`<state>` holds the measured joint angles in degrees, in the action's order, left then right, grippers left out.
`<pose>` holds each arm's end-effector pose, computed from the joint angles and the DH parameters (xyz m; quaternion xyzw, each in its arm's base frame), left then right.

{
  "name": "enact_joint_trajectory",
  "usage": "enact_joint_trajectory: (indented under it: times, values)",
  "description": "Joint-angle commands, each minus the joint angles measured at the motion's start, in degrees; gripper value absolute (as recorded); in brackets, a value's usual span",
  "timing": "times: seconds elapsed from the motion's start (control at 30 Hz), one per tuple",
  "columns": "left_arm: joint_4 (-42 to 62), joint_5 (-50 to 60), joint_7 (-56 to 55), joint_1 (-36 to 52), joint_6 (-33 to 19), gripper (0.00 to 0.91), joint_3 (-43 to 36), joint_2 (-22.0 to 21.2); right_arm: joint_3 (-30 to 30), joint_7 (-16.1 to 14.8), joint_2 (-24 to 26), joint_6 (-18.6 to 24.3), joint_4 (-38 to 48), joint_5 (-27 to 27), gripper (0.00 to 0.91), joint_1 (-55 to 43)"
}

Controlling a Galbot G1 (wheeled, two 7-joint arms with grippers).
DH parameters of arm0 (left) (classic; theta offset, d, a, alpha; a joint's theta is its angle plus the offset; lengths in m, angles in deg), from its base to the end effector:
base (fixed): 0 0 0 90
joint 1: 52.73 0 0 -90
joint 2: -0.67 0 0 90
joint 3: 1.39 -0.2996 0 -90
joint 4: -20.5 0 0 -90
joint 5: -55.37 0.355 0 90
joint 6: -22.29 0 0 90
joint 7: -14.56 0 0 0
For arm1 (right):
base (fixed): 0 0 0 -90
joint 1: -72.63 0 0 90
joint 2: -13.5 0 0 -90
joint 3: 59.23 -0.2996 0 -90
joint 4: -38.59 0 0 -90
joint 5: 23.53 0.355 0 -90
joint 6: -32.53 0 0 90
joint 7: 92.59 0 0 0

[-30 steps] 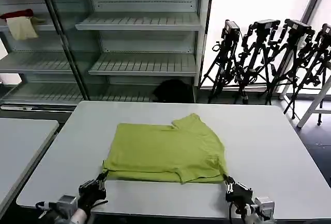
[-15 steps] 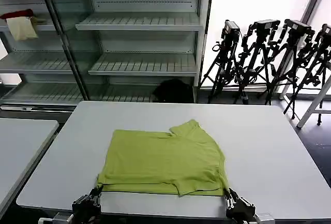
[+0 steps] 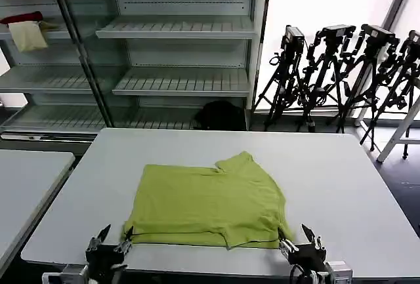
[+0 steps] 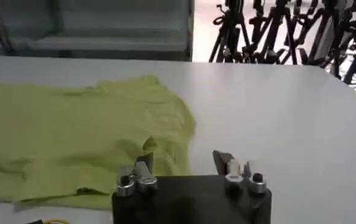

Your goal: Fold and organize the clothes.

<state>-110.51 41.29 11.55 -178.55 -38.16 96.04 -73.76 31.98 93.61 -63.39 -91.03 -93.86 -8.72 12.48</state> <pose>0.1833 0.0513 -0.2000 -0.0070 -0.9777 -0.0385 0.2061 0.1974 -0.0082 -0.1821 0.0445 -0.9801 -0.0041 0.1934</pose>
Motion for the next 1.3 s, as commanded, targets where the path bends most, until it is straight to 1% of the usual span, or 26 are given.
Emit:
enact_joint_trajectory:
  times: [0.03, 0.13, 0.23, 0.27, 0.33, 0.4, 0.53, 0.7, 0.83, 1.03, 1.3]
  values:
    - [3.7, -2.1, 3.4, 12.4, 0.8, 0.907, 0.0, 0.4, 0.9, -2.0, -1.1, 0.1, 4.5, -0.4, 0.907, -11.9]
    - [6.9, -5.2, 5.9, 19.8, 3.5, 0.907, -0.5, 2.2, 2.8, -2.6, -0.7, -0.1, 10.8, 1.8, 0.907, -19.8]
    - [11.8, -5.2, 7.5, 26.8, 3.6, 0.907, -2.5, 4.9, 5.4, -1.3, 0.3, -0.3, 17.0, 6.4, 0.907, -27.3]
    - [13.8, -5.0, 7.5, 28.3, 3.6, 0.907, -3.0, 5.9, 5.7, -1.2, 0.0, -0.3, 18.1, 6.2, 0.907, -28.5]
    - [18.8, -5.0, 8.3, 31.9, 3.7, 0.907, -4.6, 7.8, 7.6, -0.9, 0.0, -0.5, 23.7, 6.3, 0.907, -34.0]
    - [21.4, -5.0, 8.8, 34.1, 3.7, 0.907, -5.6, 9.2, 9.5, 0.0, 0.4, -0.5, 27.3, 6.4, 0.907, -36.7]
    - [27.4, -5.8, 9.7, 39.1, 3.7, 0.907, -8.3, 11.6, 12.0, -0.2, -0.6, -0.5, 34.7, 5.6, 0.907, -42.9]
    - [34.4, -6.2, 10.3, 43.3, 3.7, 0.907, -10.7, 12.4, 12.6, -0.5, -2.7, -0.5, 41.5, 3.8, 0.907, -46.4]
    - [38.2, -5.3, 11.3, 44.9, 3.7, 0.907, -11.7, 12.2, 12.5, -1.3, -3.7, -0.4, 44.6, 2.2, 0.907, -47.6]
    - [40.3, -4.4, 12.1, 45.5, 3.7, 0.907, -12.1, 11.1, 12.1, -2.4, -5.1, -0.4, 48.6, -0.3, 0.907, -48.5]
    - [40.9, -3.3, 13.0, 45.4, 3.7, 0.907, -12.3, 11.0, 11.4, -2.9, -4.8, -0.3, 49.8, -0.6, 0.907, -48.2]
